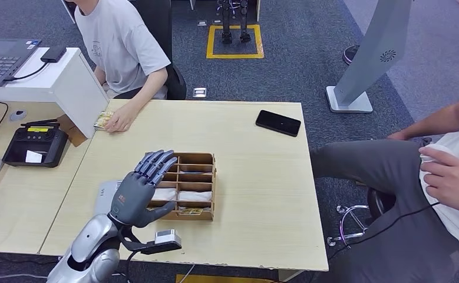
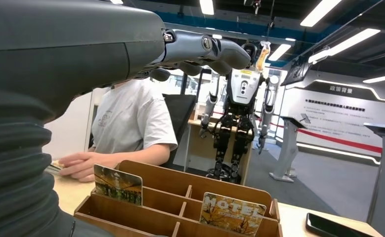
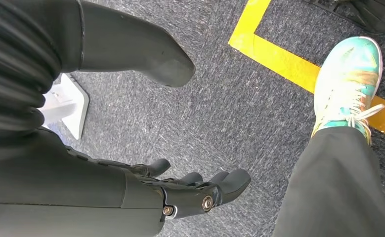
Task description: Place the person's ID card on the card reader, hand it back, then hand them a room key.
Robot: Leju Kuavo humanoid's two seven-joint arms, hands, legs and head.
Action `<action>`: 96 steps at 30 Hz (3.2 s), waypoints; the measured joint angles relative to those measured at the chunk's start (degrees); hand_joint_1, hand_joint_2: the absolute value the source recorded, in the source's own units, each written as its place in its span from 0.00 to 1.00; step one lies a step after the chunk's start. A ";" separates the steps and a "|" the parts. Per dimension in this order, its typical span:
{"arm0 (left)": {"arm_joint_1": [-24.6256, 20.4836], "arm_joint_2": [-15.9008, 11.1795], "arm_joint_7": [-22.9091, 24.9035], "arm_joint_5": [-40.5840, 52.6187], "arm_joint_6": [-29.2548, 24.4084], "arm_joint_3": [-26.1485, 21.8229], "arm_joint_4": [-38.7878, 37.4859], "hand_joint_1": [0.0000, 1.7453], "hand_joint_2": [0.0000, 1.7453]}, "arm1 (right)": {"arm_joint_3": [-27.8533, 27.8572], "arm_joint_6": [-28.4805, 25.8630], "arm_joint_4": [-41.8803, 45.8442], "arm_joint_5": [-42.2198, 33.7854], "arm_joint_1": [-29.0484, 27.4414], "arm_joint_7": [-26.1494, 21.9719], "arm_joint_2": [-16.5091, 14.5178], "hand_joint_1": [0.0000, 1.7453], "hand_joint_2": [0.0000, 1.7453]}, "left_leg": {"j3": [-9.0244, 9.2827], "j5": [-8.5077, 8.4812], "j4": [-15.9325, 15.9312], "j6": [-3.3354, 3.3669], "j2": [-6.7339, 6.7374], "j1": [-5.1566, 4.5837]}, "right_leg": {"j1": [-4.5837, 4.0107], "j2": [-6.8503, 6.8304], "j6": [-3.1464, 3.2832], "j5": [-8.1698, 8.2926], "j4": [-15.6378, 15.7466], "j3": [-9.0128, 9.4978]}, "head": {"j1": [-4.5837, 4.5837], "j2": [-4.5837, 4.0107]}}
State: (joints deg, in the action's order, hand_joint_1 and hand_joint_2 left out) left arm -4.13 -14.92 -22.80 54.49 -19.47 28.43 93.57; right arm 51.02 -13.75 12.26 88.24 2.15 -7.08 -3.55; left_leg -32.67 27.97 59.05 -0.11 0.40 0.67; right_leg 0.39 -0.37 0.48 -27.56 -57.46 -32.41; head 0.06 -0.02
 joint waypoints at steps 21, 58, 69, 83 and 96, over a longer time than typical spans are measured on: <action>-2.97 0.44 10.72 9.88 -6.28 0.43 -6.15 0.00 1.00 | -0.01 -0.42 0.00 0.04 0.16 -0.62 0.05 0.00 1.00 | -0.01 0.00 0.00 0.00 -0.01 -0.01 | 0.00 -0.01 0.00 0.00 0.00 0.00 | -0.01 0.00; -3.16 1.44 14.59 14.37 -7.98 -2.58 -12.70 0.00 1.00 | -0.01 -0.64 0.00 0.04 0.15 -0.63 0.05 0.00 1.00 | -0.01 0.00 0.00 0.00 -0.01 -0.01 | 0.01 -0.01 -0.01 0.00 0.00 0.00 | -0.01 0.00; -3.48 1.96 15.72 14.91 -7.88 -3.50 -13.05 0.00 1.00 | -0.01 -0.66 0.00 0.04 0.15 -0.61 0.05 0.00 1.00 | -0.01 0.00 0.00 0.00 -0.01 -0.01 | 0.01 -0.01 -0.01 0.00 0.00 0.00 | 0.01 0.00; -4.96 1.12 12.88 8.02 0.39 -5.53 -14.51 0.00 1.00 | -0.01 -1.08 0.00 0.05 0.15 -0.70 0.05 0.00 1.00 | -0.02 0.00 0.00 0.01 -0.02 -0.01 | 0.01 -0.02 -0.01 0.00 0.00 0.01 | -0.01 0.00; -5.37 -0.16 12.18 6.44 1.82 -5.72 -14.51 0.00 1.00 | -0.01 -1.09 0.00 0.04 0.15 -0.71 0.05 0.00 1.00 | -0.02 0.00 0.00 0.00 -0.01 -0.01 | 0.00 -0.01 0.00 0.00 0.00 0.01 | 0.00 0.00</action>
State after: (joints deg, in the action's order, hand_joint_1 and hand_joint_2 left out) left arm -9.50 -15.08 -10.62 60.93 -17.65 22.71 79.06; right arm 51.01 -14.84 12.26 88.28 2.30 -7.79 -3.50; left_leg -32.69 27.97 59.05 -0.10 0.39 0.66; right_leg 0.40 -0.38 0.48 -27.56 -57.46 -32.40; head 0.06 -0.02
